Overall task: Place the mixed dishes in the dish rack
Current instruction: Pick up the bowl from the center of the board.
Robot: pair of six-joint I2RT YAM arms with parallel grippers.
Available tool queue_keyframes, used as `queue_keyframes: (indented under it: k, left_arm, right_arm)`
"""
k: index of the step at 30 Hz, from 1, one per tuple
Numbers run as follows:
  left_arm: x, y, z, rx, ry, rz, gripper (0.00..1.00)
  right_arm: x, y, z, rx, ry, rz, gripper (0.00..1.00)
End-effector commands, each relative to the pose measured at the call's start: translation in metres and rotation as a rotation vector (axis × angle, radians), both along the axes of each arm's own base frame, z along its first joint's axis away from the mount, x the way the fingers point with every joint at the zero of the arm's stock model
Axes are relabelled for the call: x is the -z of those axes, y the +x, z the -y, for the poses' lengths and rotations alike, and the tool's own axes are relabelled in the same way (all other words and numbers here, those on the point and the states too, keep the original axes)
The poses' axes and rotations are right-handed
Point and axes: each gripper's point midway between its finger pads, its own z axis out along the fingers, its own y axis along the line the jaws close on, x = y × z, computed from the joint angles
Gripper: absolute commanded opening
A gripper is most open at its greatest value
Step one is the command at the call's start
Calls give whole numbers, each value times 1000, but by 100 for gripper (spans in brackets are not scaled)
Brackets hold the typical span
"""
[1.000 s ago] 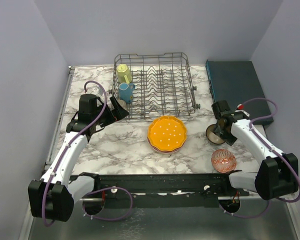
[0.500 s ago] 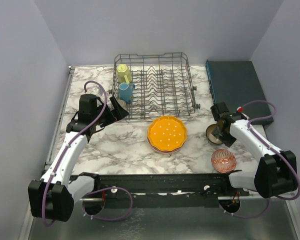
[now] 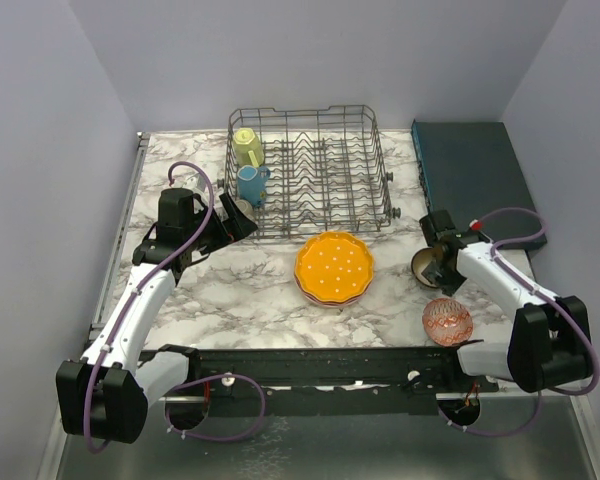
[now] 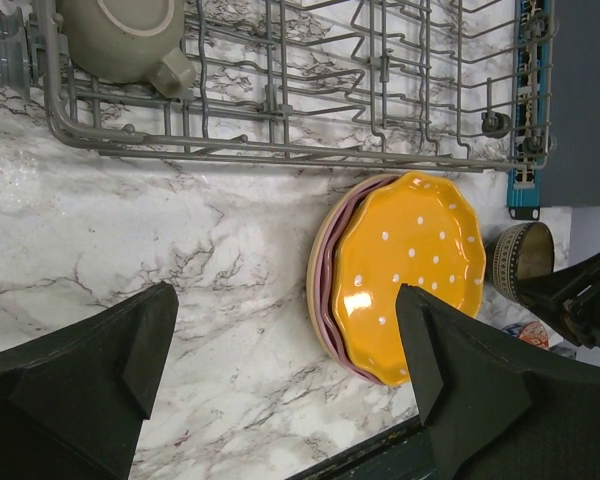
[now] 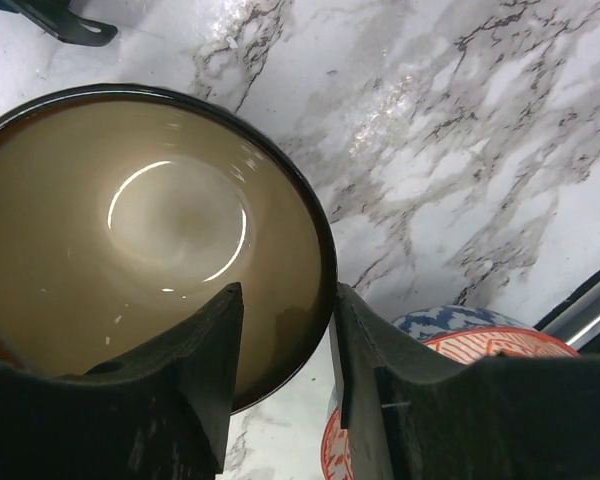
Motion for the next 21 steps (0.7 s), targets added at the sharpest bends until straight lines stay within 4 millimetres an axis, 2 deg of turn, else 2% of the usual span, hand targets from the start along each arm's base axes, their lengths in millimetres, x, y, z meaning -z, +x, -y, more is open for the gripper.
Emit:
queue_keyframes:
  k: [1, 7, 12, 19, 21]
  left_arm:
    - [-8, 2, -2, -6, 19, 33, 99]
    - [-8, 2, -2, -7, 19, 32, 99]
    - [-7, 2, -2, -7, 19, 30, 99]
    - [-8, 2, -2, -2, 18, 30, 99]
    - [-7, 2, -1, -2, 18, 28, 99]
  right_arm:
    - [9, 8, -9, -5, 52, 20, 44]
    - [12, 14, -16, -23, 91, 38, 41]
    - [13, 21, -24, -38, 126, 61, 33]
    - [17, 25, -30, -54, 154, 55, 1]
    - [14, 27, -29, -54, 149, 64, 0]
